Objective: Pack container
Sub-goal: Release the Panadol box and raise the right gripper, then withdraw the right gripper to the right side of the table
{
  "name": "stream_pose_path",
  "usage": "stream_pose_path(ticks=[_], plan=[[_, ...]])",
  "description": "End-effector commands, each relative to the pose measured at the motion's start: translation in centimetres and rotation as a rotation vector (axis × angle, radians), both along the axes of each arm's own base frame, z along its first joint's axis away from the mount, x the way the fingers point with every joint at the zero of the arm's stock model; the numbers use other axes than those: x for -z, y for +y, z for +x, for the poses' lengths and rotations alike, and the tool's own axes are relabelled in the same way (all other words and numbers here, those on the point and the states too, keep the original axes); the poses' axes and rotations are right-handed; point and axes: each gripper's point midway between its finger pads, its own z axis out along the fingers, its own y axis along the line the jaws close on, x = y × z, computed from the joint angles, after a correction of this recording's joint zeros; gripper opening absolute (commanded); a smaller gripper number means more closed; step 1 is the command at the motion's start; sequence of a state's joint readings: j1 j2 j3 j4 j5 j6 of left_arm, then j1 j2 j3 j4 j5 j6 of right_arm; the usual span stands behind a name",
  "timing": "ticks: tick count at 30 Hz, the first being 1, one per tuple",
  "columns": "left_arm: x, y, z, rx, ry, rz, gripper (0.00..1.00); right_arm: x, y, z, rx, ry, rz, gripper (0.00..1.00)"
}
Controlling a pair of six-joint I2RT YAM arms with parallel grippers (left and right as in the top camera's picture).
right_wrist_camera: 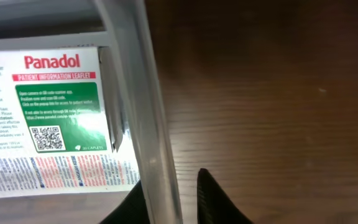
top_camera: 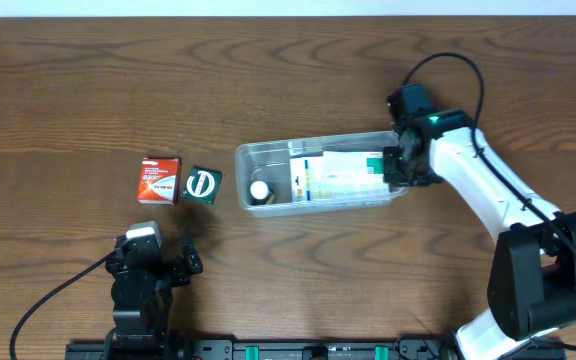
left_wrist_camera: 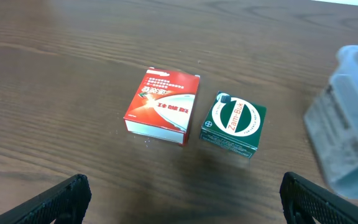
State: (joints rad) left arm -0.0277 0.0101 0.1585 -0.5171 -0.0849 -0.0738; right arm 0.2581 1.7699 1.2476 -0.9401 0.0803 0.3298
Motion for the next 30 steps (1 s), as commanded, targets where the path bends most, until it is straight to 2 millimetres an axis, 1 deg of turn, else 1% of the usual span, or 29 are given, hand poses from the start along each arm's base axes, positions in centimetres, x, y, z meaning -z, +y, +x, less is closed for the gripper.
stream_pose_path(ticks=[1,5,11,13,15,17,19,21,22,23,24,26,28,30], plan=[[0.2,0.1,0.0,-0.002,0.003,0.009,0.98,0.0,-1.7,-0.1,0.058,0.009,-0.029,0.21],[0.2,0.1,0.0,-0.002,0.003,0.009,0.98,0.0,-2.3,-0.6,0.073,0.032,-0.035,0.24],[0.2,0.1,0.0,-0.002,0.003,0.009,0.98,0.1,-3.3,-1.8,0.122,0.083,-0.045,0.23],[0.2,0.1,0.0,-0.002,0.003,0.009,0.98,0.1,-3.6,-1.5,0.136,0.071,-0.039,0.25],[0.2,0.1,0.0,-0.002,0.003,0.009,0.98,-0.1,-3.3,-0.7,0.141,0.040,-0.002,0.31],[0.2,0.1,0.0,-0.002,0.003,0.009,0.98,-0.6,-2.6,0.2,0.101,-0.001,0.037,0.36],[0.2,0.1,0.0,-0.002,0.003,0.009,0.98,-2.1,-1.7,1.6,0.045,-0.082,0.085,0.46],[0.2,0.1,0.0,-0.002,0.003,0.009,0.98,-4.5,-0.8,2.9,0.024,-0.189,0.144,0.69],[0.2,0.1,0.0,-0.002,0.003,0.009,0.98,-5.7,-0.7,3.4,0.022,-0.239,0.160,0.76],[0.2,0.1,0.0,-0.002,0.003,0.009,0.98,-7.3,-0.6,3.9,0.026,-0.297,0.178,0.88],[0.2,0.1,0.0,-0.002,0.003,0.009,0.98,-9.0,-0.9,4.1,0.052,-0.350,0.195,0.94],[0.2,0.1,0.0,-0.002,0.003,0.009,0.98,-11.2,-1.7,4.0,0.109,-0.412,0.216,0.99],[0.2,0.1,0.0,-0.002,0.003,0.009,0.98,-13.0,-3.4,3.5,0.184,-0.456,0.227,0.99],[0.2,0.1,0.0,-0.002,0.003,0.009,0.98,-14.1,-5.3,3.1,0.257,-0.485,0.228,0.99]])
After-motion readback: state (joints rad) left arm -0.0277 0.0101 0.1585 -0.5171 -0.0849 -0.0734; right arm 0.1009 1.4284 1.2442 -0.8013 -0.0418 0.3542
